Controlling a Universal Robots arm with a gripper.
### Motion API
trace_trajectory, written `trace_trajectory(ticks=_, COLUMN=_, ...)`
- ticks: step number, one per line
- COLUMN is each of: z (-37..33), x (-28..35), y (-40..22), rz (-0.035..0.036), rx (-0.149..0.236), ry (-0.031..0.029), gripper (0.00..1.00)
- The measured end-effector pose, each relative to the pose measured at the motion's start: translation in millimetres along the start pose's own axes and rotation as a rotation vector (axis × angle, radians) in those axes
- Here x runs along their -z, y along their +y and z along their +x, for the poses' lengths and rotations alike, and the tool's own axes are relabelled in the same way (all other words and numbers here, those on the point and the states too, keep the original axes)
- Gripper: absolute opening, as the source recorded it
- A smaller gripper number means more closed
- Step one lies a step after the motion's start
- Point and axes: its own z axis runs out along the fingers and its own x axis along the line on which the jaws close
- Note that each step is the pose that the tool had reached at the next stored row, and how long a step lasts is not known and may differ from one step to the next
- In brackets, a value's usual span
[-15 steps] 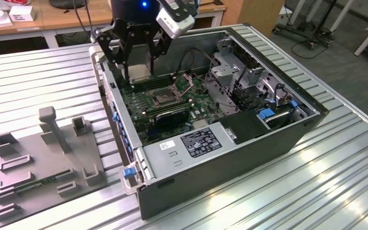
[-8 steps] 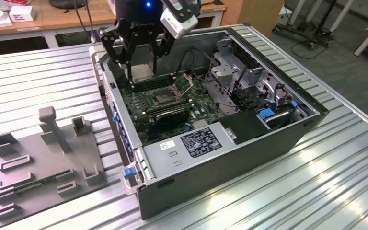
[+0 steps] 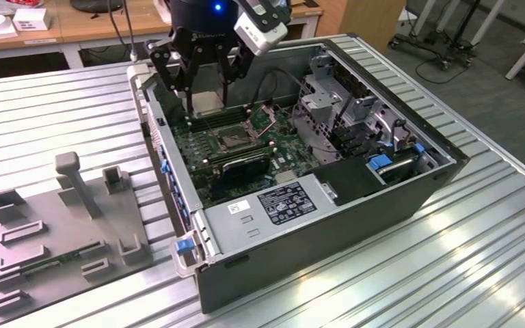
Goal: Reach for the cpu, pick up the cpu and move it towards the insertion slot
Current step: 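Pick up the cpu and move it towards the insertion slot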
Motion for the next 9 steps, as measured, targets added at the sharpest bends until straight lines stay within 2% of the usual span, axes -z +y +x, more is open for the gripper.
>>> trace_trajectory(ticks=9, z=-4.7, x=-1.0, y=-0.1, rz=0.0, rx=0.0, ry=0.0, gripper=0.55)
